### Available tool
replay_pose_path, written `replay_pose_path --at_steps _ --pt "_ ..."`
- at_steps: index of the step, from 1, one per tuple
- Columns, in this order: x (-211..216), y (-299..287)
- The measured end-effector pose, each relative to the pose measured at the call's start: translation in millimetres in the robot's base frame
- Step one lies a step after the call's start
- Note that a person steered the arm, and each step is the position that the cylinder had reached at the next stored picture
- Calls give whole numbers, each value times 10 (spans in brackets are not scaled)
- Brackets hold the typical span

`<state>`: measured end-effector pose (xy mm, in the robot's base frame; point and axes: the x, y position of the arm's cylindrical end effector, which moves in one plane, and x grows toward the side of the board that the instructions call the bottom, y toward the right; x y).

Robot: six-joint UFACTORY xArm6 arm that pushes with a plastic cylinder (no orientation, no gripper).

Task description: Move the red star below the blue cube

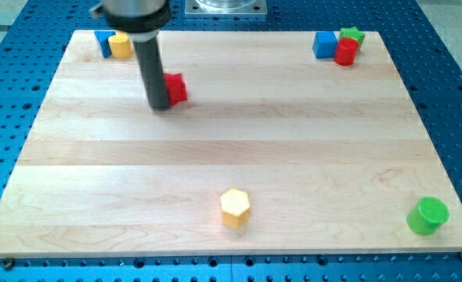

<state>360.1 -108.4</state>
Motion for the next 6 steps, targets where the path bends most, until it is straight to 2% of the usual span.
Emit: replay_pose_path --at_steps 1,2,3,5,6 --pt "-399 729" --pt "-605 1332" --pt "-919 909" --pt "-861 2474" --pt "-533 2453"
